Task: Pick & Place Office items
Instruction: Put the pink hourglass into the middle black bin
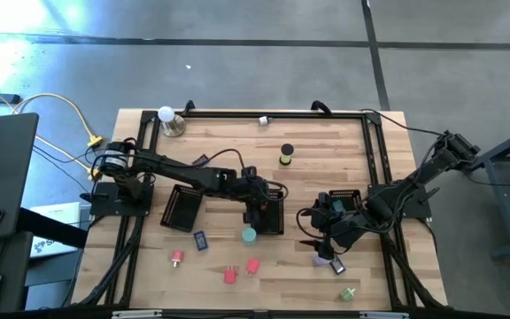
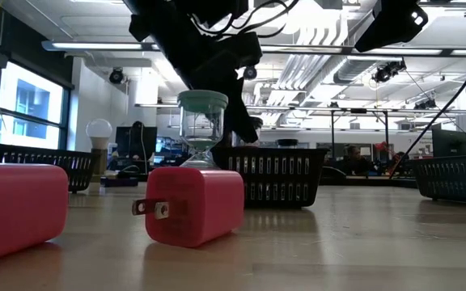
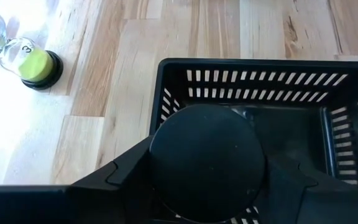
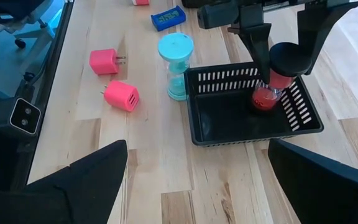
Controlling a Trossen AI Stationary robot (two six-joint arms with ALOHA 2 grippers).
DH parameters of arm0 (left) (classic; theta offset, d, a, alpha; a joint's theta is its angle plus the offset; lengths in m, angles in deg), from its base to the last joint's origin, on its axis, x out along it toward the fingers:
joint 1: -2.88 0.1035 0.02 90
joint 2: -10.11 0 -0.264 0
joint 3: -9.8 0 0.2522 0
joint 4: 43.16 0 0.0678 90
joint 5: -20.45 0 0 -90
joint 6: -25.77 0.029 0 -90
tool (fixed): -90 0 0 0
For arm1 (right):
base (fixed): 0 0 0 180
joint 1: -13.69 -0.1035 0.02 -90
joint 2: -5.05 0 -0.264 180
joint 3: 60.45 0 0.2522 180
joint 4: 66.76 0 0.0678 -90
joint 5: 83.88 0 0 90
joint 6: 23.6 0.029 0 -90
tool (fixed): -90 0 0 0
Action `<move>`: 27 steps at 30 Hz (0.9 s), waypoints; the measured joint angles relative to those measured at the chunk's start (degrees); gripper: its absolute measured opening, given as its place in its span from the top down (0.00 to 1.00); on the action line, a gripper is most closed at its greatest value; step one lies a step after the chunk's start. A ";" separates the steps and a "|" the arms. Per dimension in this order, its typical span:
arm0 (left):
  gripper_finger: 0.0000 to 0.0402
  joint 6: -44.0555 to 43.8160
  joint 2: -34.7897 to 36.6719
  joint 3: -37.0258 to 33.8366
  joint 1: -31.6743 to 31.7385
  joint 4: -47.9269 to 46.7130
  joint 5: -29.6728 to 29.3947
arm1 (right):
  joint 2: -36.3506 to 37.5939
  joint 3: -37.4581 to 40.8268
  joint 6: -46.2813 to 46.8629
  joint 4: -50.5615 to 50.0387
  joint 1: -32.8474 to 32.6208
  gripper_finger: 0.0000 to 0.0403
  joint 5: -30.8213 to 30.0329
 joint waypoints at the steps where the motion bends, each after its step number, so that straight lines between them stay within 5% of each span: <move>1: 0.46 -0.01 0.00 0.00 0.00 0.00 0.00 | 0.00 0.00 0.00 0.00 0.00 0.06 -0.02; 27: 0.43 2.57 0.00 0.00 -0.22 -0.20 1.57 | 0.00 0.00 -0.02 -0.02 0.00 0.06 -0.02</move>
